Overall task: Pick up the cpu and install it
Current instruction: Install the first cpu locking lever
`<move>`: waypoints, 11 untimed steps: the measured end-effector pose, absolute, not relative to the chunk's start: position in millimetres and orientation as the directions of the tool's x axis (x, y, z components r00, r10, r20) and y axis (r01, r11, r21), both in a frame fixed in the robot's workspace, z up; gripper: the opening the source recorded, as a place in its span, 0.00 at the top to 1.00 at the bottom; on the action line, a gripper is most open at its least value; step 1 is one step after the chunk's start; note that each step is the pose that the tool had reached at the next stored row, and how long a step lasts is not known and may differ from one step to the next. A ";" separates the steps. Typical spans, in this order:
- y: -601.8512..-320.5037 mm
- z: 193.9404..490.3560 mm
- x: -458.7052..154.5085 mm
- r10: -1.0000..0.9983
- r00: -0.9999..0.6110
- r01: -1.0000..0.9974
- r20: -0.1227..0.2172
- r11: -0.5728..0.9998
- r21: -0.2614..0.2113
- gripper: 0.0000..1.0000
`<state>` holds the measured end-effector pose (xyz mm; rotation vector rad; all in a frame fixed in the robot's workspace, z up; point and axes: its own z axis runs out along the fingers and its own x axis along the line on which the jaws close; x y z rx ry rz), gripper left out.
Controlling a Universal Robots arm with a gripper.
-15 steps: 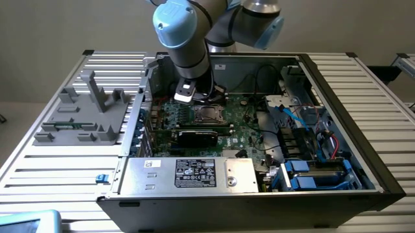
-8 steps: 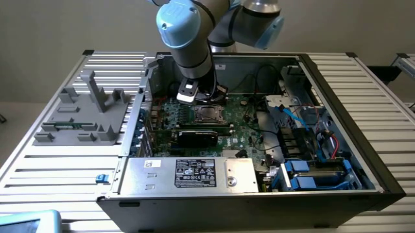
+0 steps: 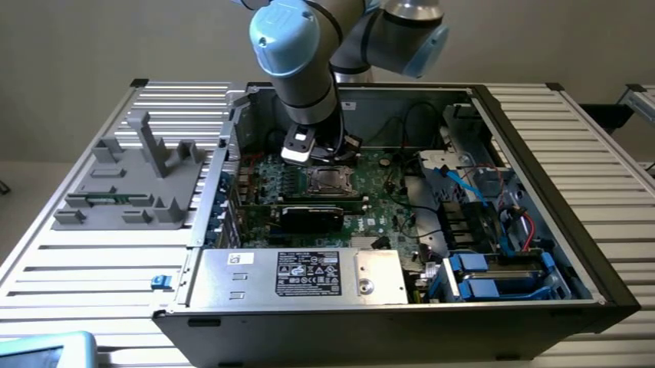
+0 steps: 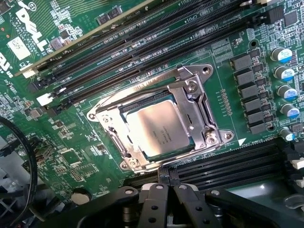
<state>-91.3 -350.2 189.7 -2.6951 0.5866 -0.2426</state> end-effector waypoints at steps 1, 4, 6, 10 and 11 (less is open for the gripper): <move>-350.4 189.7 -91.1 -0.430 0.898 -0.366 0.088 -0.845 -0.390 0.89; -351.0 189.7 -90.7 -0.431 0.898 -0.367 0.088 -0.844 -0.390 0.89; -351.2 189.7 -90.7 -0.431 0.898 -0.367 0.088 -0.844 -0.390 0.89; -351.8 189.8 -90.7 -0.431 0.898 -0.368 0.088 -0.844 -0.390 0.89; -351.8 189.8 -90.6 -0.432 0.898 -0.368 0.088 -0.844 -0.390 0.89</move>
